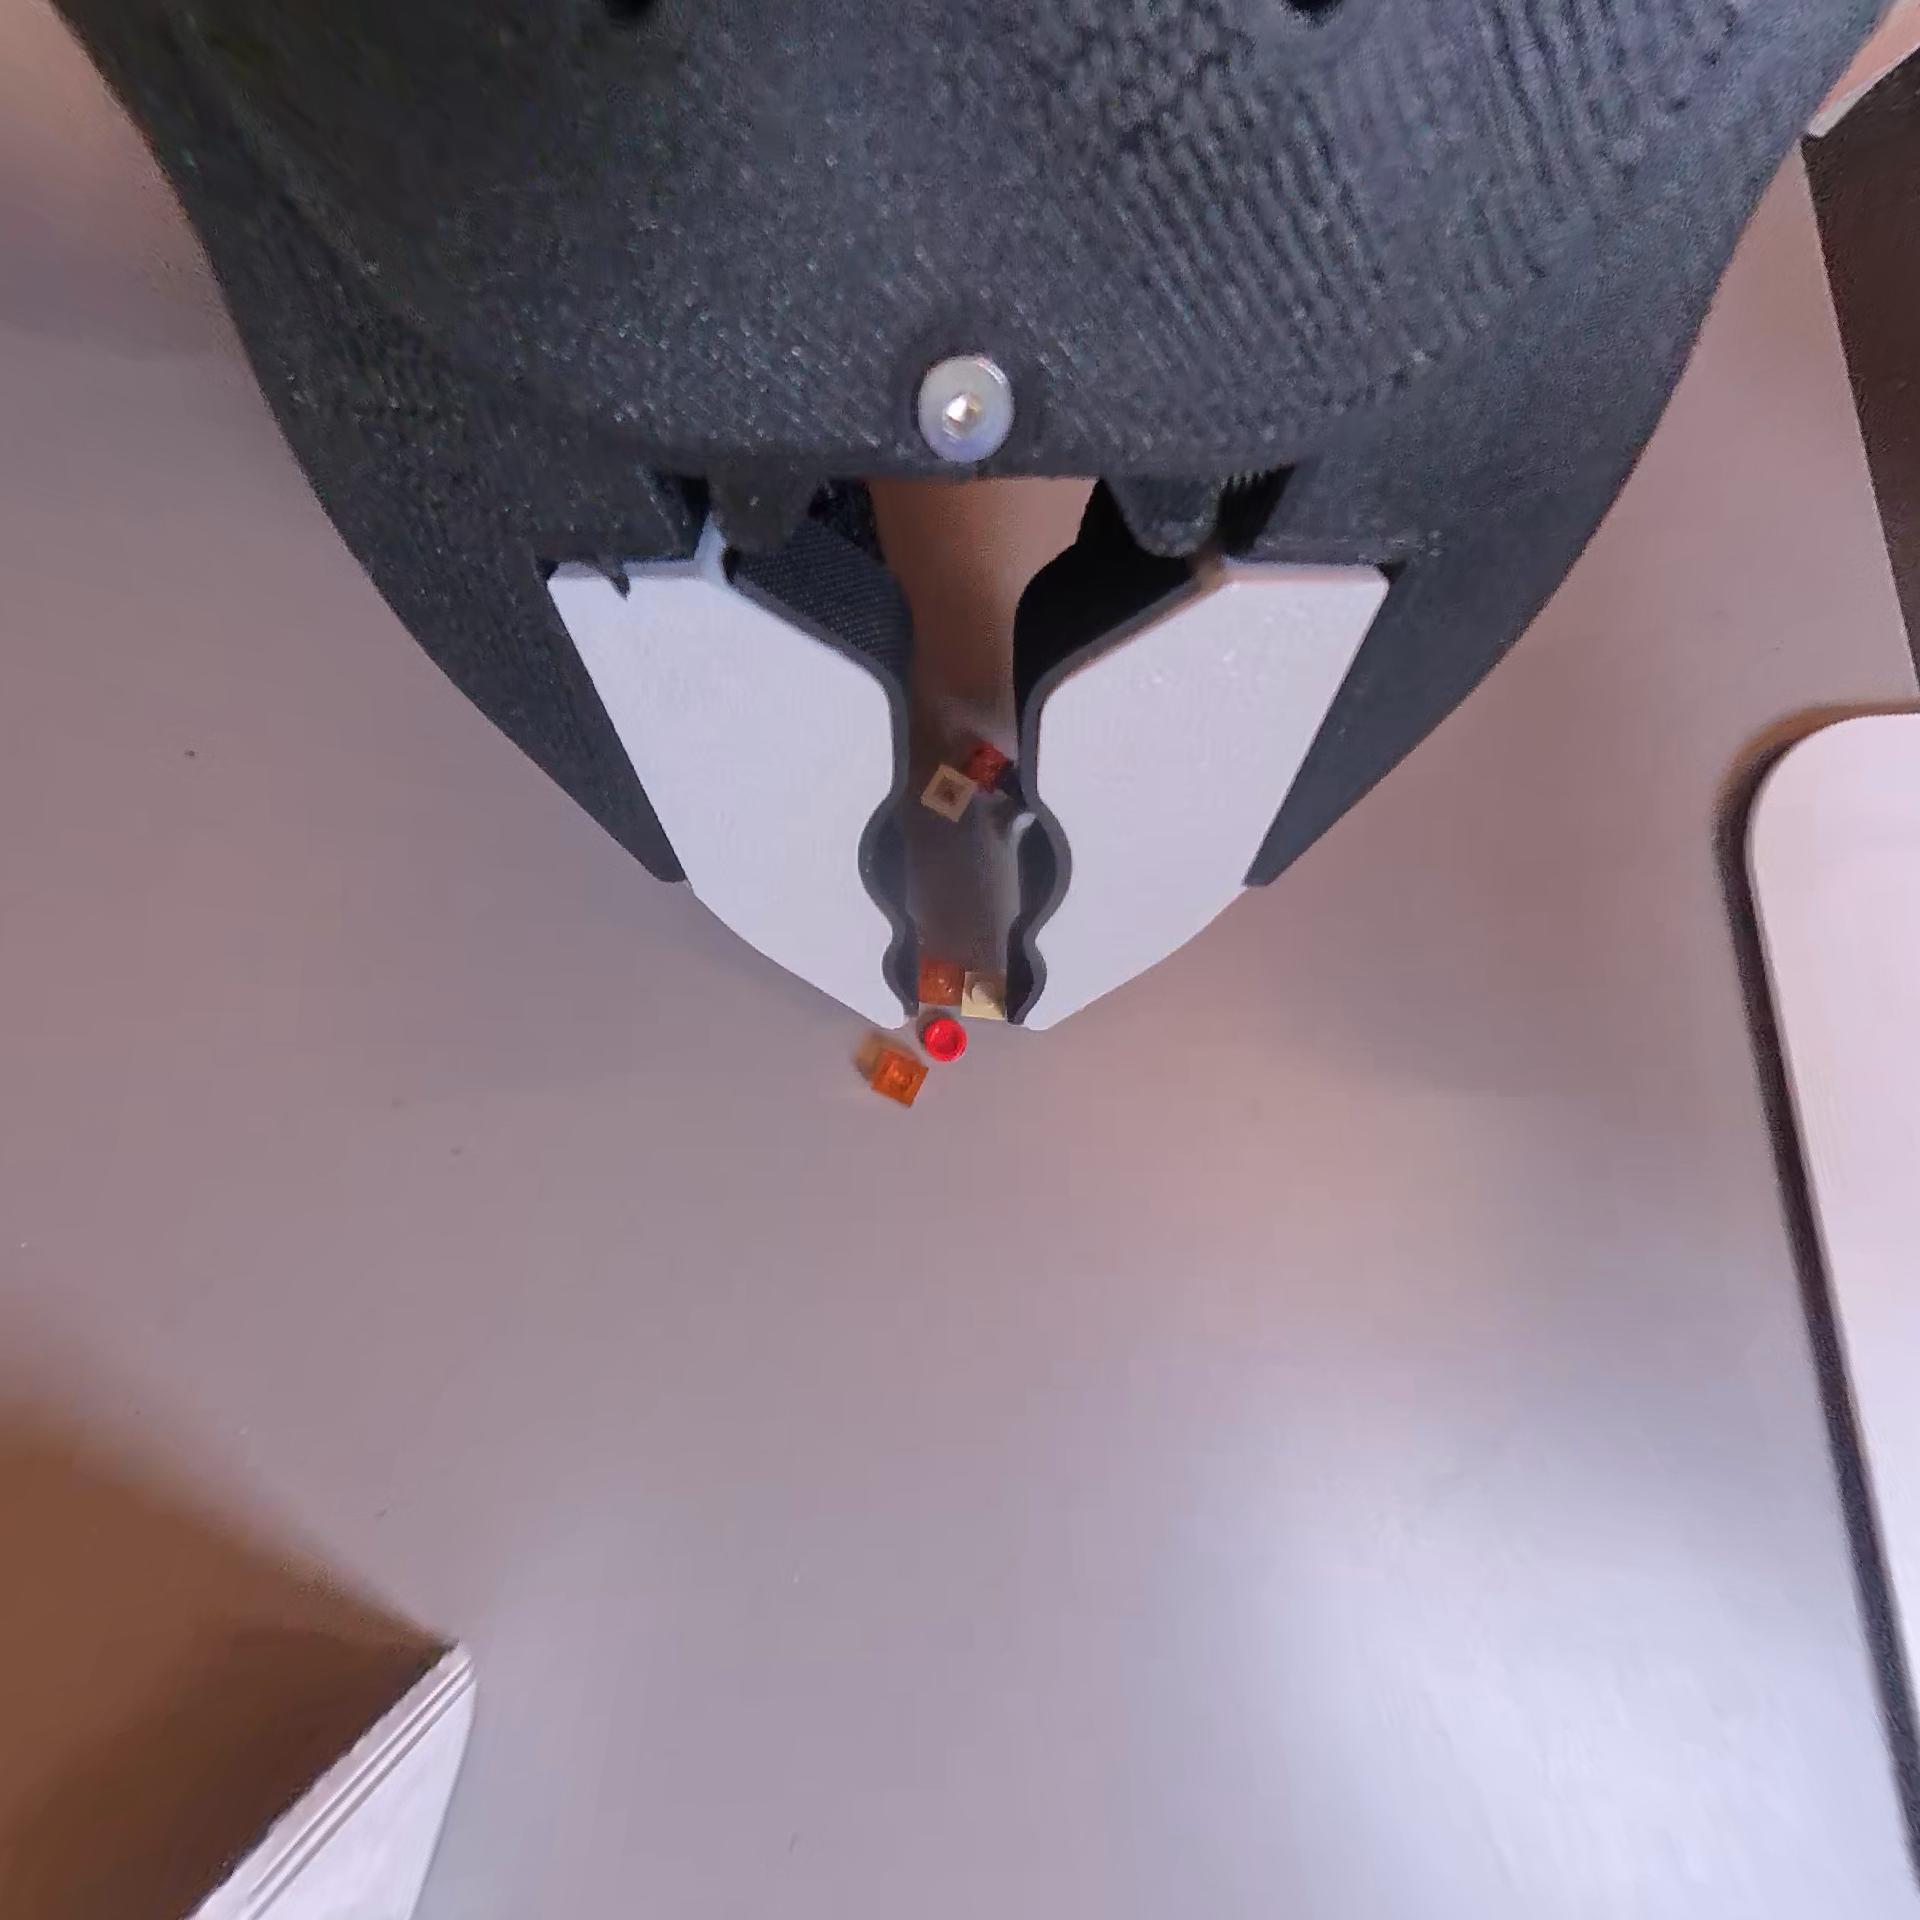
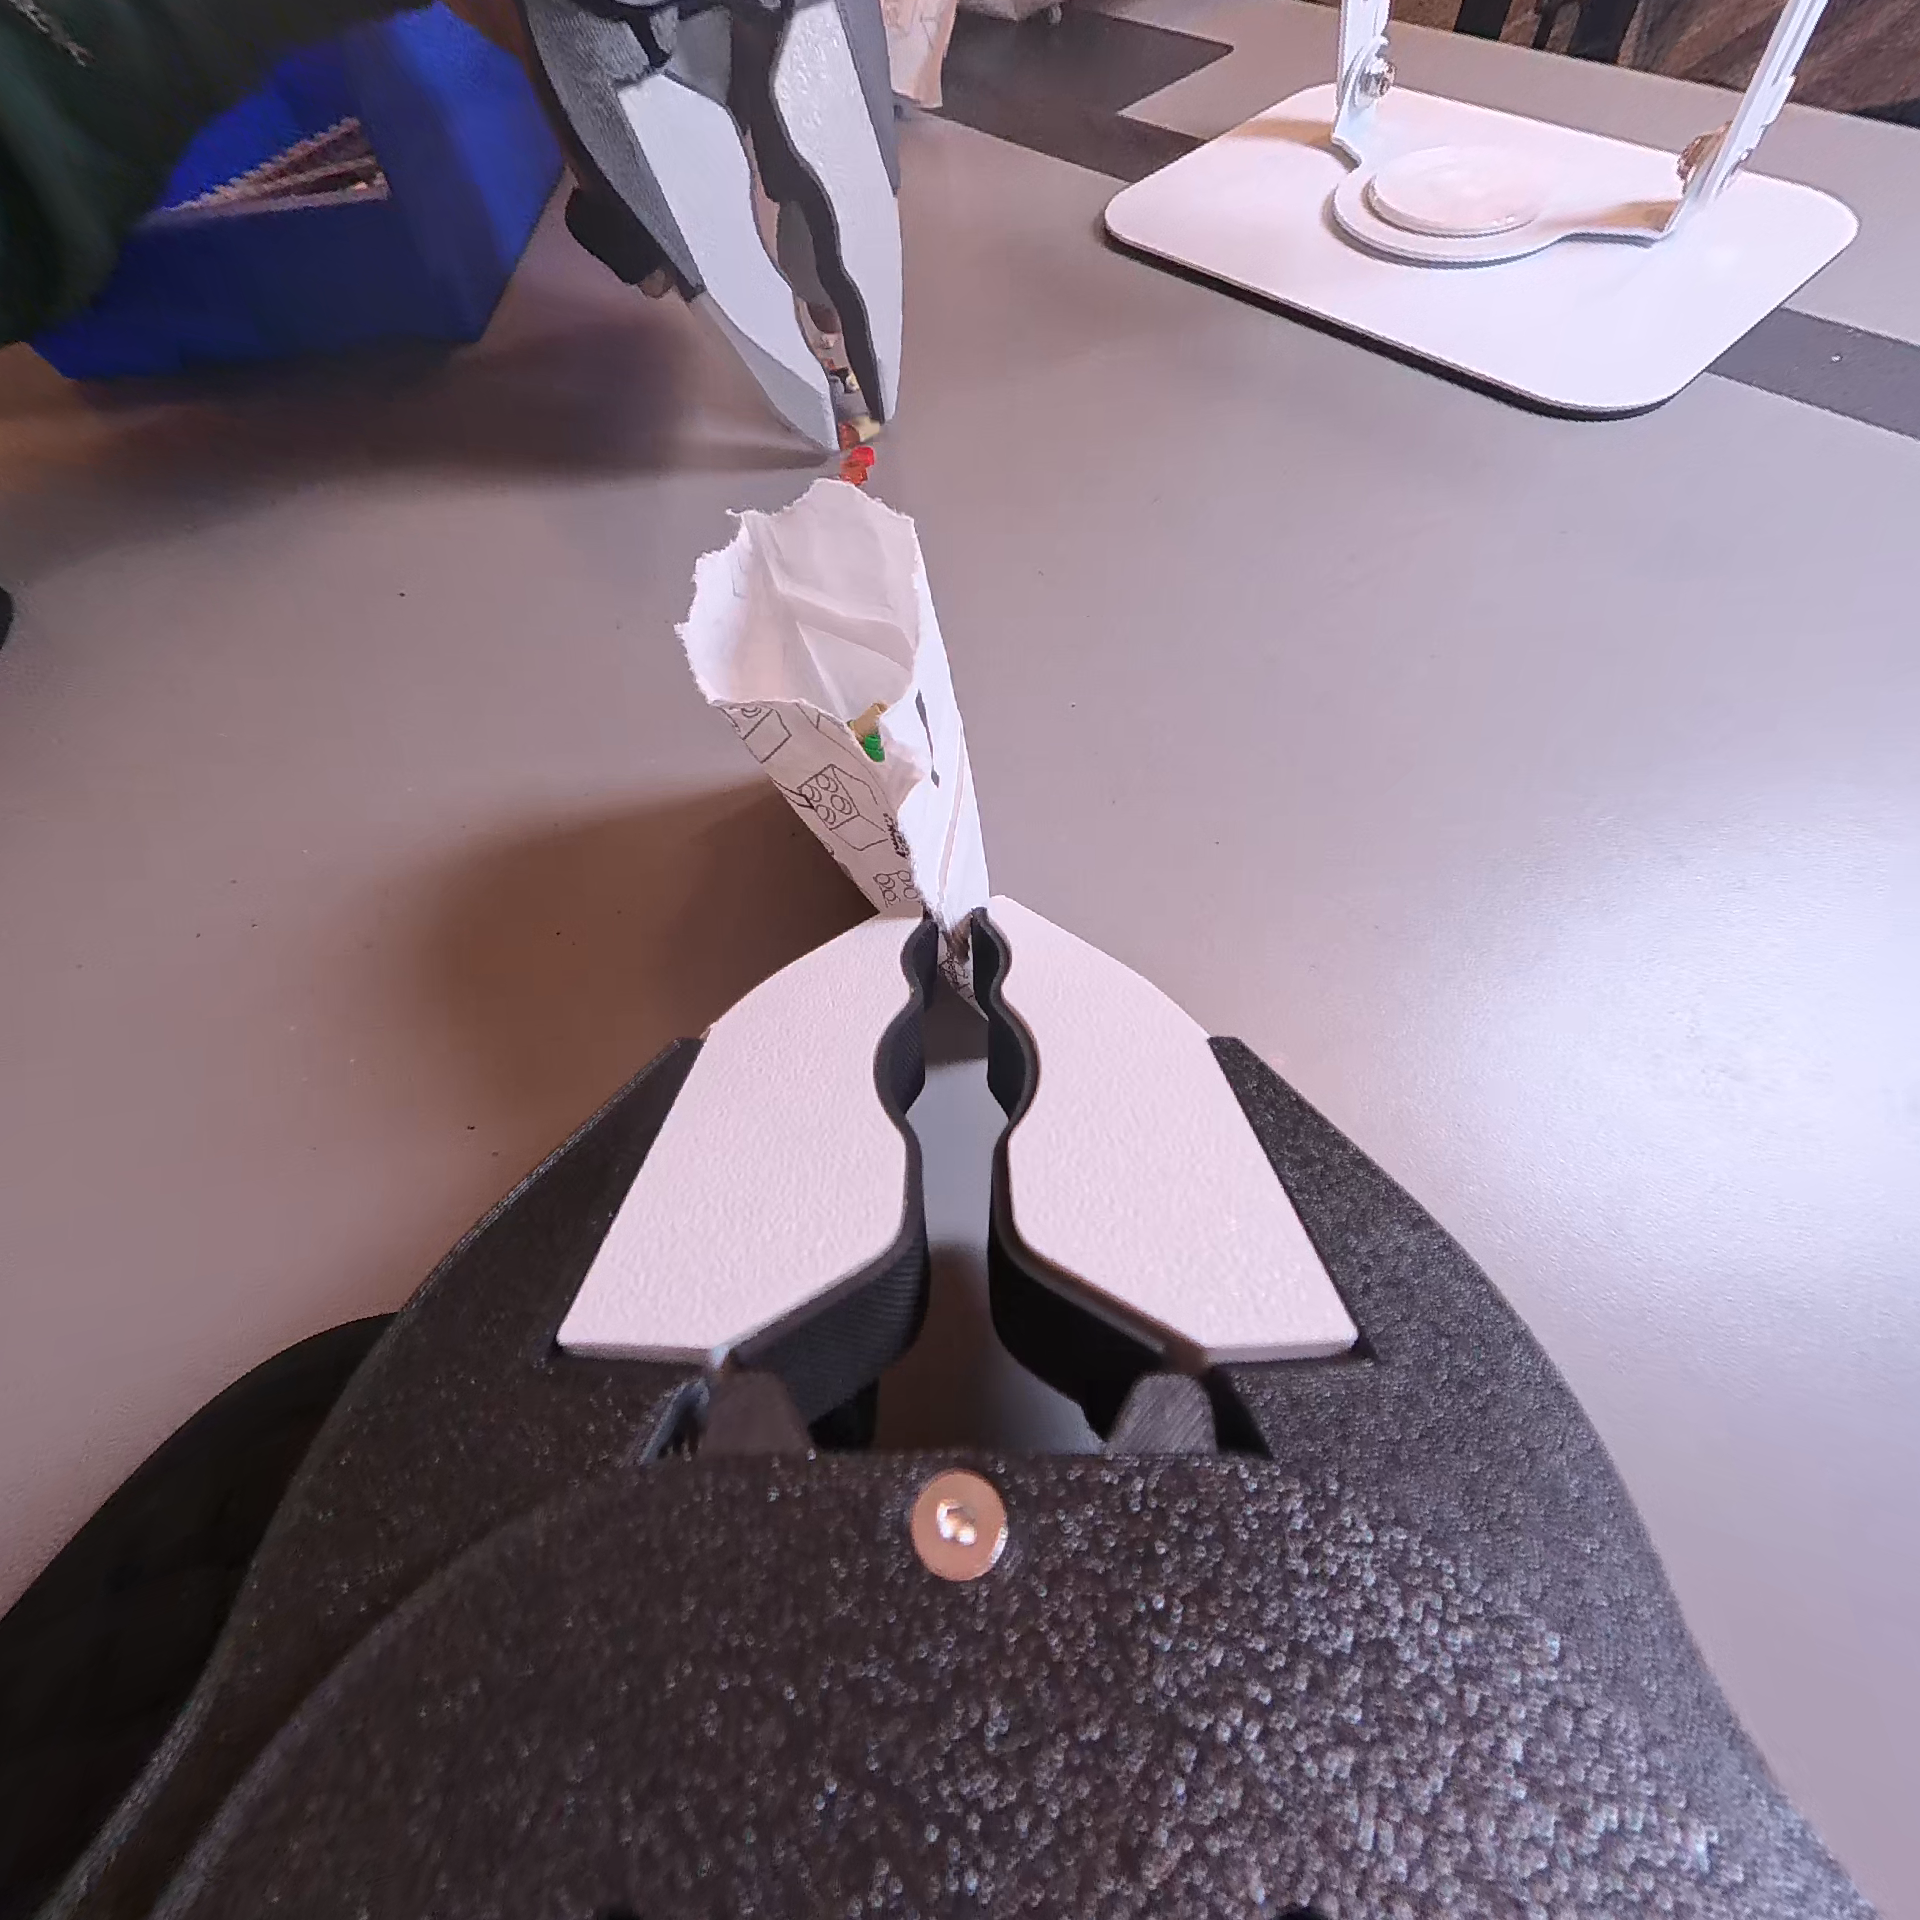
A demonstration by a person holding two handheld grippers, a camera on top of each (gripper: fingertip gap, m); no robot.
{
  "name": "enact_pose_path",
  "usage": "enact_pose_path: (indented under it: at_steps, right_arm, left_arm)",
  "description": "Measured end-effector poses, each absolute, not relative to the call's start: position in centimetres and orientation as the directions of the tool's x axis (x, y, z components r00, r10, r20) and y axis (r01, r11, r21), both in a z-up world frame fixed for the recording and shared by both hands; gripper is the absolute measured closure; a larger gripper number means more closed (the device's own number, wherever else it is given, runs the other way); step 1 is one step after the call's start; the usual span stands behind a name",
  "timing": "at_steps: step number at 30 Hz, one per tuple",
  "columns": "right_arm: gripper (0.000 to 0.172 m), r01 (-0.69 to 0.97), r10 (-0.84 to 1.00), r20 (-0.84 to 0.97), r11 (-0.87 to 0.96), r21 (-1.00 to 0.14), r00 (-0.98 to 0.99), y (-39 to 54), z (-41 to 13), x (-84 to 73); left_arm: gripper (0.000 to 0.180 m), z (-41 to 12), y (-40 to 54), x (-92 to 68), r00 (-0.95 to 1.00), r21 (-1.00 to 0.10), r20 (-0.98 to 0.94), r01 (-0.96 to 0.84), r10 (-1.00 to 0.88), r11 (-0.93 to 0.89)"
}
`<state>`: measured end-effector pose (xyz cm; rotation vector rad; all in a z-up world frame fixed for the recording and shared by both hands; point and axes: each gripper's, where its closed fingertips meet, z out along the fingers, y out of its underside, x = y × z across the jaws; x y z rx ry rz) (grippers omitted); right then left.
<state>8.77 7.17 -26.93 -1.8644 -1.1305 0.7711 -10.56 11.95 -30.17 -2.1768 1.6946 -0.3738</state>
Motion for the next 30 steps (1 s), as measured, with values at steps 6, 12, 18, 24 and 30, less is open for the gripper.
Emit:
enact_pose_path:
  at_steps: [6, 12, 18, 24, 30]
  right_arm:
    - [0.166, 0.418, 0.907, -0.085, -0.271, -0.867, 0.412, 7.1, -27.0, 8.7]
    - [0.166, 0.421, 0.909, -0.075, -0.261, -0.869, 0.41, 7.1, -26.9, 8.7]
    - [0.166, 0.418, 0.909, -0.078, -0.262, -0.87, 0.409, 7.1, -26.9, 8.8]
    - [0.166, 0.418, 0.908, -0.083, -0.268, -0.868, 0.41, 7.1, -26.9, 8.8]
    - [0.166, 0.417, 0.908, -0.086, -0.271, -0.868, 0.41, 7.1, -26.9, 8.8]
  left_arm:
    - [0.164, -22.8, 8.1, -2.2, 0.064, -0.66, -0.071, -0.751, -0.995, -0.001]
    - [0.161, -21.9, 5.6, 4.8, -0.085, -0.658, -0.181, -0.73, -0.98, 0.184]
    - [0.152, -23.5, 5.7, 6.0, -0.11, -0.624, -0.194, -0.753, -0.975, 0.209]
    - [0.156, -23.2, 5.8, 4.9, -0.095, -0.629, -0.201, -0.75, -0.975, 0.203]
    - [0.155, -21.3, 9.5, -1.1, 0.087, -0.586, -0.281, -0.804, -0.956, 0.099]
